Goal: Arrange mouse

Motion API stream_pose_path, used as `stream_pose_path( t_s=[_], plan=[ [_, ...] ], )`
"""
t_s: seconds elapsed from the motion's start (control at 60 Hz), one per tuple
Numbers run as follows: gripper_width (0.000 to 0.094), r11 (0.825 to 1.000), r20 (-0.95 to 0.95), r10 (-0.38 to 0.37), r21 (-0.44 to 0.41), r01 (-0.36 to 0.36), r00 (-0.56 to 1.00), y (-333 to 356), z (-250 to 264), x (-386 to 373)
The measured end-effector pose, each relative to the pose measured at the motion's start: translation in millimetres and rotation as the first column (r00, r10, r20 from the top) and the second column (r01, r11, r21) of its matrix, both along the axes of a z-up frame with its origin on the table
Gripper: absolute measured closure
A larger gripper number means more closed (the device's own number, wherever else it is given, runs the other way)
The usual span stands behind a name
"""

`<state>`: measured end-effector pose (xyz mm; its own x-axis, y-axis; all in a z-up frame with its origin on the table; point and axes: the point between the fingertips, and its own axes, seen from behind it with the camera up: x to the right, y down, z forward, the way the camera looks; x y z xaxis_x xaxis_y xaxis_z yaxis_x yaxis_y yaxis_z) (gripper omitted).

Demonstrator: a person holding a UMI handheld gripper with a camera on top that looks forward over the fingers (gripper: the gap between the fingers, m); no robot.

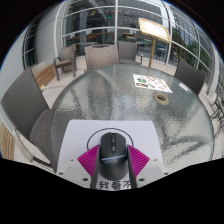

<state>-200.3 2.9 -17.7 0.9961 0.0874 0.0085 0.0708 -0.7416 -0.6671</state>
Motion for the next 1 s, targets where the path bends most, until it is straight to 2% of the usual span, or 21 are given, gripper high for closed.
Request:
stream_pose_path(
  t_s=[0.033,0.067,0.1,0.133,0.383,0.517,1.0],
  plan=[
    [0.0402,1.000,-0.005,-0.008,-0.017,0.008,1.000,0.7,1.5,1.1],
    [0.0275,1.000,-0.007,-0.022,-0.018,0.022,1.000,-2.8,8.9,4.3],
    [0.0145,1.000,-0.009,-0.027,-0.003,0.027,1.000,-2.6,18.7,6.3],
    [0.0062,1.000,-0.015,-0.025,0.019,0.025,1.000,-2.5,32.1,7.4],
    [0.0069,0.991,-0.062,-0.012,0.130,0.020,0.998,-50.1,144.9,41.2],
    [0.0069,0.986,-0.084,-0.029,0.164,0.042,0.996,-92.7,182.6,75.7],
    [0.0076,0.981,-0.064,-0.083,0.172,0.093,0.995,-235.0,195.1,190.8]
  ],
)
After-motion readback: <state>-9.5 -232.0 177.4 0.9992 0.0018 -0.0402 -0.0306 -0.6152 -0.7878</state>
